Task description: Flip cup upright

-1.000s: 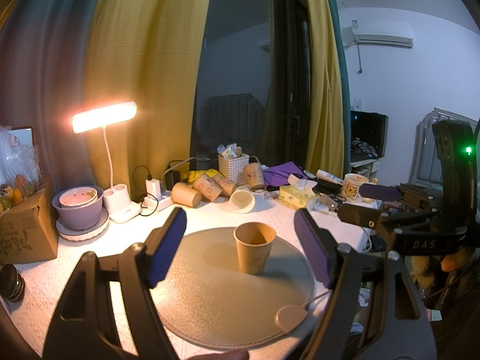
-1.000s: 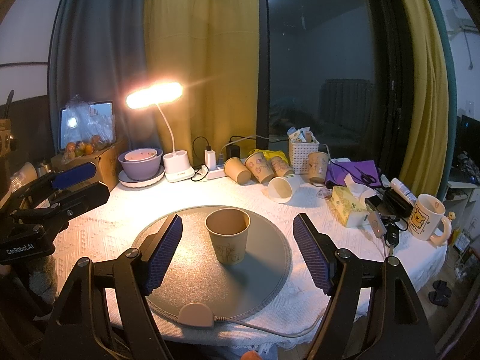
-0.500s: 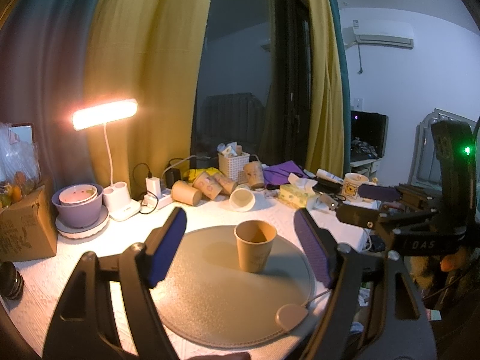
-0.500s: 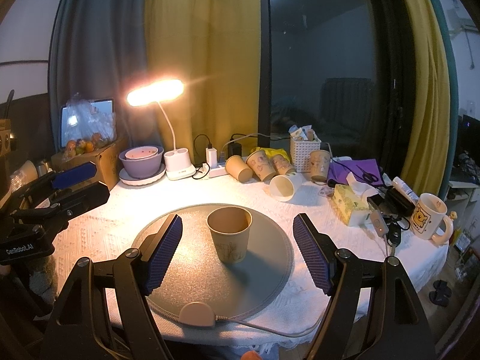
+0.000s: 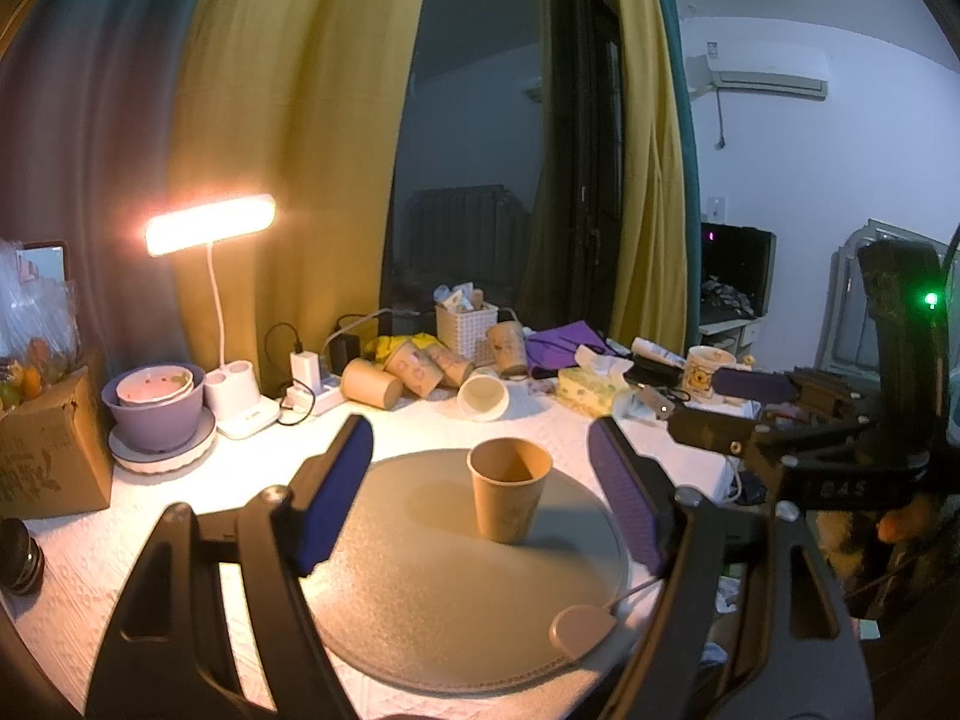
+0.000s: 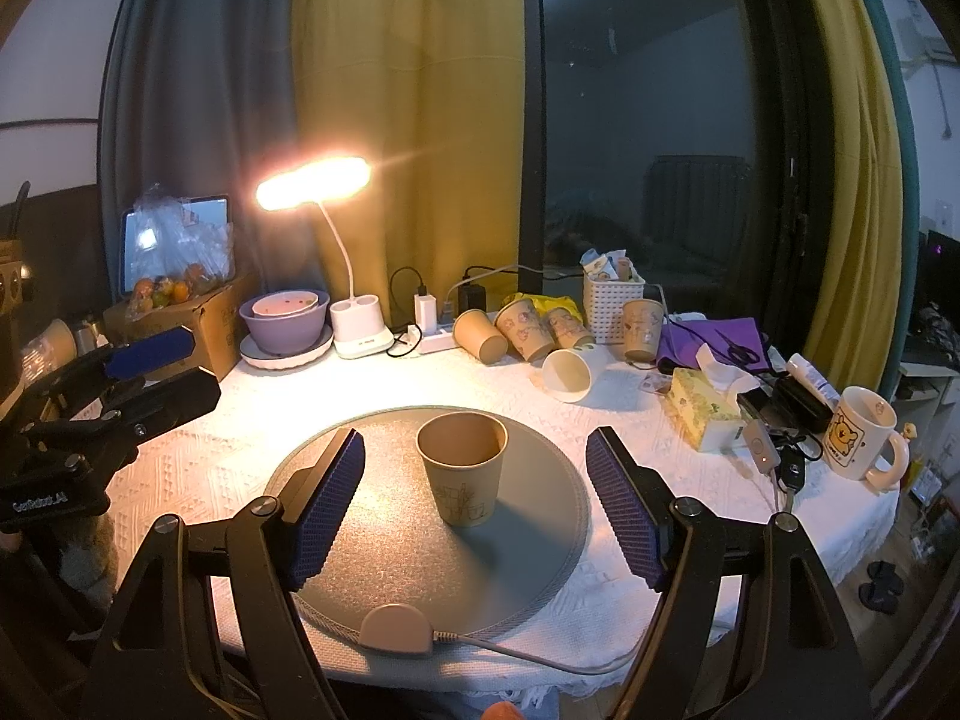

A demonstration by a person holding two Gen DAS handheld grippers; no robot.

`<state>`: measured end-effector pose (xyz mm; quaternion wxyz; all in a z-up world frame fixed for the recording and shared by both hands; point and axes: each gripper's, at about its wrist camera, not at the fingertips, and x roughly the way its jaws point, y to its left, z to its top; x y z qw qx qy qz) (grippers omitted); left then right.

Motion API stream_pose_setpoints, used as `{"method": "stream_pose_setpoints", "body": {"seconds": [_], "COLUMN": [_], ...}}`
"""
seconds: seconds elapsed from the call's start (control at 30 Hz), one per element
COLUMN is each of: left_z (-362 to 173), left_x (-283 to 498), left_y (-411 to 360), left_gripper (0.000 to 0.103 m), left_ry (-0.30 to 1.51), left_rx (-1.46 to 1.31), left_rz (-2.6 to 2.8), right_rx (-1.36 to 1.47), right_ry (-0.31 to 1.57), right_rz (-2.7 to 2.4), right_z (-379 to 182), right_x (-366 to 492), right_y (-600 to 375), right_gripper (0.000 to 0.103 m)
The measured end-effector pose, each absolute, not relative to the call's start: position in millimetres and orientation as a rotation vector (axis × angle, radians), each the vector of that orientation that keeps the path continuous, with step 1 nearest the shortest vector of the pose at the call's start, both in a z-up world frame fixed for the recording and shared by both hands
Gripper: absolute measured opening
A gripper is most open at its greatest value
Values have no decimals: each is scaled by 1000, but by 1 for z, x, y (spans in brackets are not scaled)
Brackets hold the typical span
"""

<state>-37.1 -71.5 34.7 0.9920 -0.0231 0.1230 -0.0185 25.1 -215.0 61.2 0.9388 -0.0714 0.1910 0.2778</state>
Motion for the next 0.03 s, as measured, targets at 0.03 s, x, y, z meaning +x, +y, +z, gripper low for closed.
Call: {"method": "stream_pose_setpoints", "body": {"seconds": [0.03], "left_z": [35], "left_x": [-38], "left_y": [-72], "left_gripper": [75], "left_ry": [244], "left_rx": [-50], "left_rz": [-44], "right_rx": [-147], "right_ry": [390], "right_rz": [568], "right_z": [61], "right_x": [24], "right_y": [-215], "right_gripper": [79]}}
